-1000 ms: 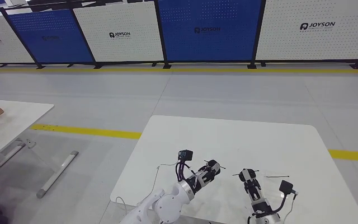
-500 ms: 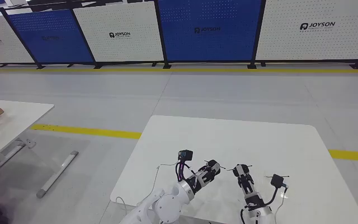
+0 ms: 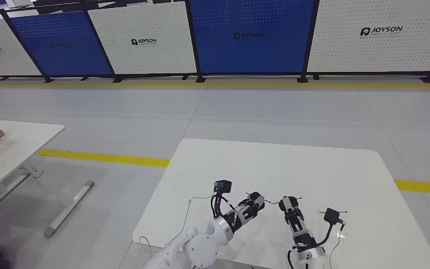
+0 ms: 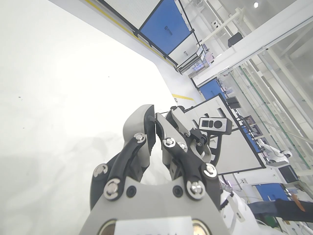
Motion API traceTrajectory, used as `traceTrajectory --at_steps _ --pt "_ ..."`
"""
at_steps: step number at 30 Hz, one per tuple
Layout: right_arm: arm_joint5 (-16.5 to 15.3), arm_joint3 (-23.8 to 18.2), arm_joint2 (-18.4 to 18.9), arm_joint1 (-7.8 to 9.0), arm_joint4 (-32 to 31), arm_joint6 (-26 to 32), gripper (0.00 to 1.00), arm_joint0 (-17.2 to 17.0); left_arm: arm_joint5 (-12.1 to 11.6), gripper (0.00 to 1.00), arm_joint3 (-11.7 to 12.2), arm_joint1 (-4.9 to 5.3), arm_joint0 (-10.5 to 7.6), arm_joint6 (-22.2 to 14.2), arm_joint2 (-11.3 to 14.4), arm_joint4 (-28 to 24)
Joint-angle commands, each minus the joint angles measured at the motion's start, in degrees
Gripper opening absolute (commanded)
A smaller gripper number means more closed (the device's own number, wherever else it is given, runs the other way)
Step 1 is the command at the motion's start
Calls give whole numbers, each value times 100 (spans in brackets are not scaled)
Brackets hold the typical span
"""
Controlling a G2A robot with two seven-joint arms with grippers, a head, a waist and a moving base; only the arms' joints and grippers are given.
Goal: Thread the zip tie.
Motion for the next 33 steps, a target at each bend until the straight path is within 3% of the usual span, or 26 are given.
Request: traceTrajectory --at_steps 1,15,25,33 --pt "15 -1 3 -17 -61 -95 0 2 0 0 0 0 0 0 0 0" --pt "215 166 -16 -140 -90 21 0 127 0 0 0 0 0 0 0 0" --pt "11 94 126 -166 -133 18 0 -24 0 0 0 0 0 0 0 0" --pt "97 87 142 -210 -245 48 0 -34 0 0 0 0 0 0 0 0"
